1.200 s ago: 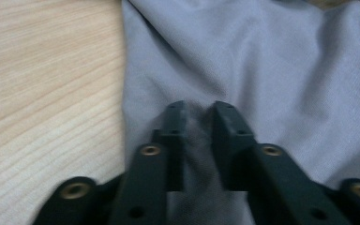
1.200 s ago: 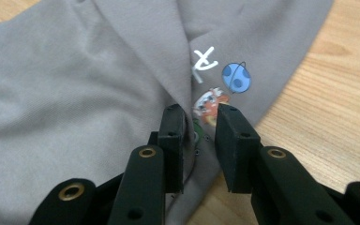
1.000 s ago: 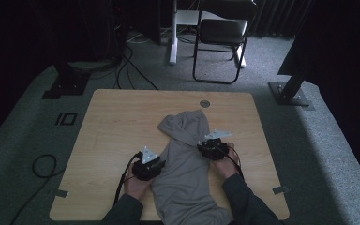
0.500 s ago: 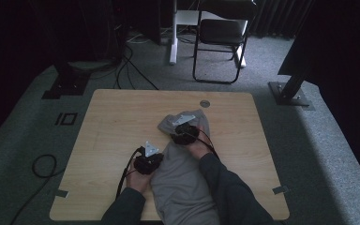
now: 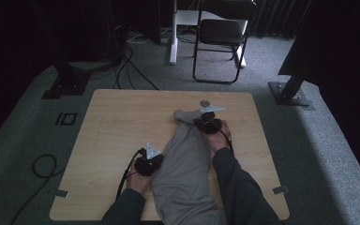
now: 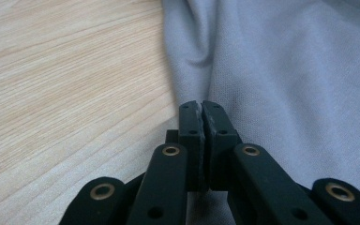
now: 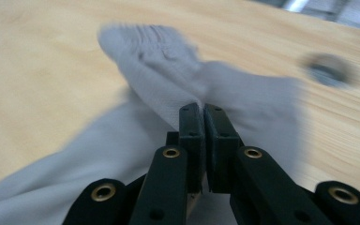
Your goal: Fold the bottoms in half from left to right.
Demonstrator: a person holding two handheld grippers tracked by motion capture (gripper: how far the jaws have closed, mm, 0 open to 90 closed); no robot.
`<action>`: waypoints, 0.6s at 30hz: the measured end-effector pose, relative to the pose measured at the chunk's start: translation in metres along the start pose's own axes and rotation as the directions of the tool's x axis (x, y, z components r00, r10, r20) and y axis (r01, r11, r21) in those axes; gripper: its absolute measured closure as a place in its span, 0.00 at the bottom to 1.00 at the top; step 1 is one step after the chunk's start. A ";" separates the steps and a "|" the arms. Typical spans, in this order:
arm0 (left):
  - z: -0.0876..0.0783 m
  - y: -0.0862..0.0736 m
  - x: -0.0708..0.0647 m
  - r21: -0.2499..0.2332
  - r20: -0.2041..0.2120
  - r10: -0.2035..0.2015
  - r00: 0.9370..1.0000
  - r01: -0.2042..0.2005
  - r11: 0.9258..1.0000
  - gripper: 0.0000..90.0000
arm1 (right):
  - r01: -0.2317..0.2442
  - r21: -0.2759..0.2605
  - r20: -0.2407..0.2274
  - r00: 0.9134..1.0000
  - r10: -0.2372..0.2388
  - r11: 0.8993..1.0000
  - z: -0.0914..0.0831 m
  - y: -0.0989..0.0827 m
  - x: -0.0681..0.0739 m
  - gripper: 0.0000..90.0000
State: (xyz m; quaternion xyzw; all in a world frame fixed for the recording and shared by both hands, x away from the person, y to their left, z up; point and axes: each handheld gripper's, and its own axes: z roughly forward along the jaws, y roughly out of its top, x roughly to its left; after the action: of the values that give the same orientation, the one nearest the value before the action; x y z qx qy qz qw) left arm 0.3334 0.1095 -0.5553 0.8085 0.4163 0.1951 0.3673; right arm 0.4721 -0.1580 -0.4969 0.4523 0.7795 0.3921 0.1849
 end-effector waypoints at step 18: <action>0.004 0.025 0.005 -0.045 0.061 -0.028 0.998 0.031 0.999 0.78 | -0.118 0.112 0.079 0.991 0.109 0.987 0.010 -0.030 -0.035 0.75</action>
State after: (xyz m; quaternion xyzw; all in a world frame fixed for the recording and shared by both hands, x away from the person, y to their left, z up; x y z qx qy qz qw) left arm 0.3520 0.1026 -0.5390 0.7991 0.4122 0.1749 0.4011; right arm 0.4800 -0.1922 -0.5289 0.5199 0.7667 0.3391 0.1639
